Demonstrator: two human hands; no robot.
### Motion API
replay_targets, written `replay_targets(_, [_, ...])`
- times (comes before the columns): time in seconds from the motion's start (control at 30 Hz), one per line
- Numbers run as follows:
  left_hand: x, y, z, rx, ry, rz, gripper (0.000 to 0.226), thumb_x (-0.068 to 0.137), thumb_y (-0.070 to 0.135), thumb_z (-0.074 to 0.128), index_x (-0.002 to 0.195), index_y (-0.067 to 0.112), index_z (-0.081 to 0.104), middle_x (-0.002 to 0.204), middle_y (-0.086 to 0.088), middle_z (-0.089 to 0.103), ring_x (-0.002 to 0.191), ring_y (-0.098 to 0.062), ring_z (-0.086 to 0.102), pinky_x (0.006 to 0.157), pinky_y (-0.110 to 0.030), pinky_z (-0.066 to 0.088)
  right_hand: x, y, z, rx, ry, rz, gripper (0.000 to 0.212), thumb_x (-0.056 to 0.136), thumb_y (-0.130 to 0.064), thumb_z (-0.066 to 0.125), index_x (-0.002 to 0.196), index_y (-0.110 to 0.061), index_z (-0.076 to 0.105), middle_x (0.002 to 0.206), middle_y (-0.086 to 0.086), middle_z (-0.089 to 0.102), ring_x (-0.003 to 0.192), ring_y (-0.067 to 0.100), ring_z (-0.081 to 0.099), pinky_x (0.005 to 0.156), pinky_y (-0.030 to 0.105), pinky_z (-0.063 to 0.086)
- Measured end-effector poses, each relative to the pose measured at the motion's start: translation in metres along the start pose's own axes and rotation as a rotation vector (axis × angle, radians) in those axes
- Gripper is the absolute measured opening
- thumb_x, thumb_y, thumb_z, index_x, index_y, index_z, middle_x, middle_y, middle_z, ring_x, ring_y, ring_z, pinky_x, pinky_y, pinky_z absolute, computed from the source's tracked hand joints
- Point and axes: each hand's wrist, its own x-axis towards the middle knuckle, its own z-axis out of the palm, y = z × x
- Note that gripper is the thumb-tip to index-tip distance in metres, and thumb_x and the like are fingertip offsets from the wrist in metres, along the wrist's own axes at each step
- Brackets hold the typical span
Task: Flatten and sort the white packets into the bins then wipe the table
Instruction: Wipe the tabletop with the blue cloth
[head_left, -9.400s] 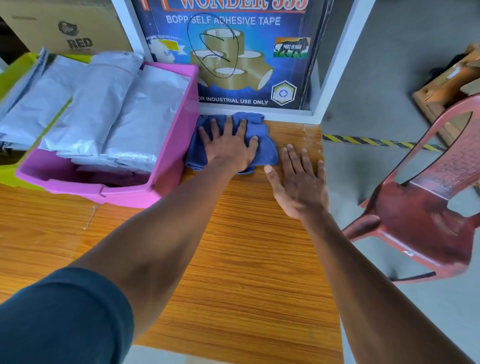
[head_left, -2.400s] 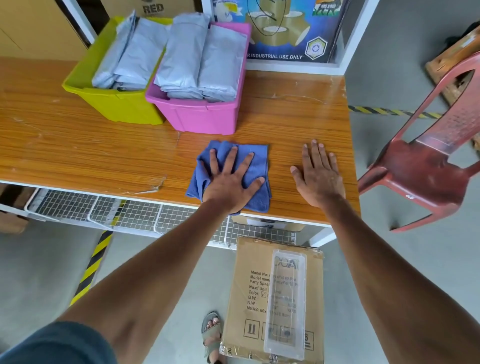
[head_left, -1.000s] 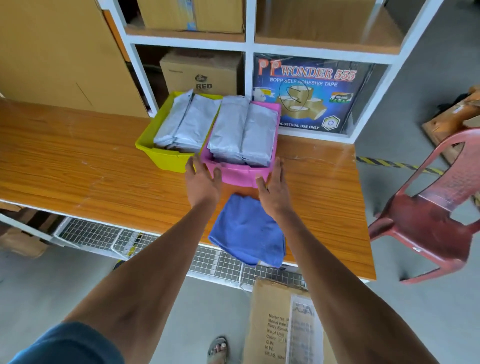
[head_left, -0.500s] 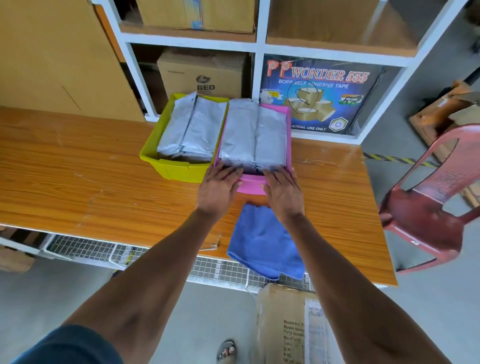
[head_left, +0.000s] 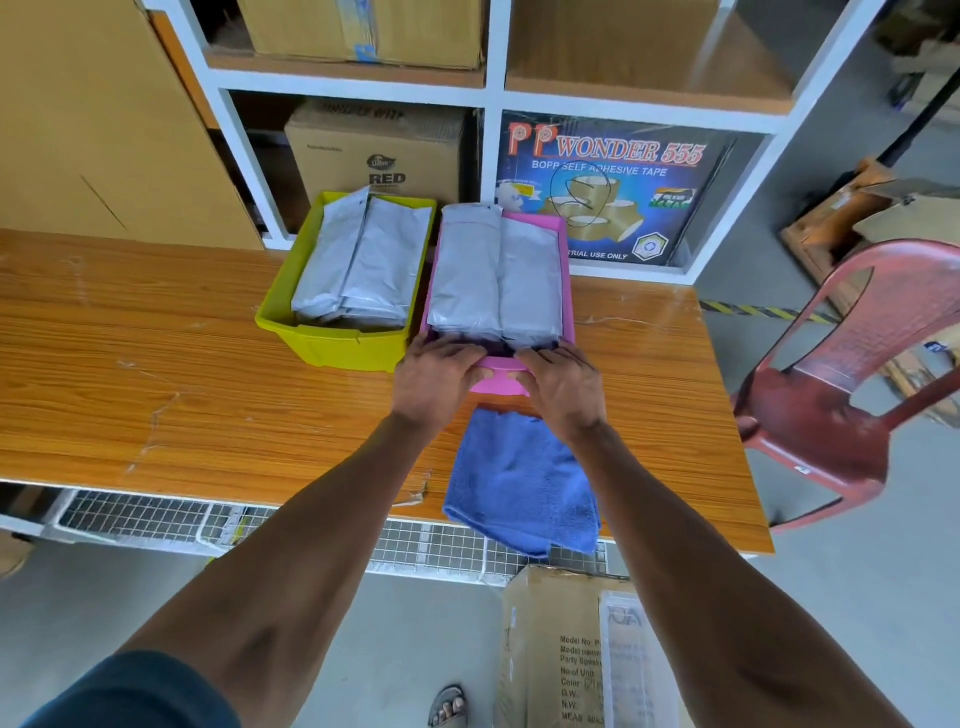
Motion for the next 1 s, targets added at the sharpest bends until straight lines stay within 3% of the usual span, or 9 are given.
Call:
replay_targets(0.07, [0.001, 0.012, 0.003, 0.049, -0.014, 0.030, 0.027, 0.088, 0.039, 0.078, 0.108, 0.021, 0.077, 0.099, 0.001, 0.079, 0.102, -0.024, 0.074, 0.107, -0.053, 0.051, -0.008, 0.005, -0.006, -0.029, 0.020, 0.003, 0.025, 0.085, -0.032, 0.081, 0.107, -0.021, 0.074, 0.085, -0.002, 0.075, 0.083, 0.022, 0.072, 0.099, 0.037, 0.055])
replay_targets(0.17, [0.004, 0.035, 0.012, 0.084, -0.060, 0.039, 0.026, 0.091, 0.042, 0.067, 0.109, 0.025, 0.074, 0.099, 0.003, 0.076, 0.093, -0.025, 0.074, 0.104, -0.050, 0.050, -0.021, 0.019, -0.016, -0.048, 0.012, 0.019, 0.023, 0.087, -0.034, 0.073, 0.107, -0.023, 0.073, 0.087, -0.003, 0.075, 0.086, 0.022, 0.072, 0.104, 0.038, 0.053])
replay_targets(0.37, [0.020, 0.102, 0.022, 0.071, -0.066, 0.091, 0.022, 0.086, 0.037, 0.078, 0.105, 0.026, 0.078, 0.094, 0.005, 0.076, 0.083, -0.026, 0.075, 0.090, -0.049, 0.059, -0.053, 0.069, -0.054, -0.113, 0.001, 0.069, 0.033, 0.074, -0.032, 0.090, 0.104, -0.025, 0.076, 0.086, -0.004, 0.078, 0.087, 0.020, 0.075, 0.096, 0.034, 0.057])
replay_targets(0.5, [0.034, 0.153, 0.043, -0.060, -0.059, 0.148, 0.038, 0.095, 0.040, 0.051, 0.117, 0.024, 0.079, 0.107, 0.003, 0.079, 0.099, -0.023, 0.076, 0.100, -0.054, 0.054, -0.083, 0.114, -0.074, -0.117, 0.028, 0.132, 0.036, 0.076, -0.034, 0.086, 0.109, -0.026, 0.076, 0.093, -0.002, 0.078, 0.094, 0.020, 0.075, 0.100, 0.034, 0.057])
replay_targets(0.67, [0.041, 0.210, 0.068, -0.118, -0.126, 0.155, 0.042, 0.098, 0.016, 0.069, 0.140, 0.024, 0.068, 0.140, -0.005, 0.069, 0.137, -0.032, 0.059, 0.114, -0.069, 0.037, -0.110, 0.172, -0.087, -0.068, -0.009, 0.138, 0.043, 0.090, -0.030, 0.076, 0.130, -0.019, 0.069, 0.126, 0.000, 0.073, 0.127, 0.024, 0.064, 0.113, 0.044, 0.047])
replay_targets(0.83, [0.051, 0.242, 0.075, -0.113, -0.159, 0.135, 0.059, 0.091, 0.006, 0.074, 0.145, 0.026, 0.063, 0.147, 0.000, 0.063, 0.145, -0.032, 0.050, 0.120, -0.070, 0.024, -0.118, 0.201, -0.094, -0.060, -0.096, 0.207, 0.048, 0.097, -0.020, 0.067, 0.145, -0.018, 0.059, 0.144, 0.006, 0.063, 0.142, 0.032, 0.051, 0.116, 0.057, 0.041])
replay_targets(1.0, [0.066, 0.258, 0.079, -0.117, -0.197, 0.123, 0.050, 0.099, 0.009, 0.068, 0.146, 0.025, 0.063, 0.150, -0.002, 0.061, 0.147, -0.032, 0.048, 0.119, -0.073, 0.023, -0.116, 0.224, -0.096, -0.013, -0.118, 0.205, 0.048, 0.098, -0.017, 0.067, 0.145, -0.016, 0.059, 0.147, 0.008, 0.060, 0.145, 0.033, 0.047, 0.117, 0.059, 0.039])
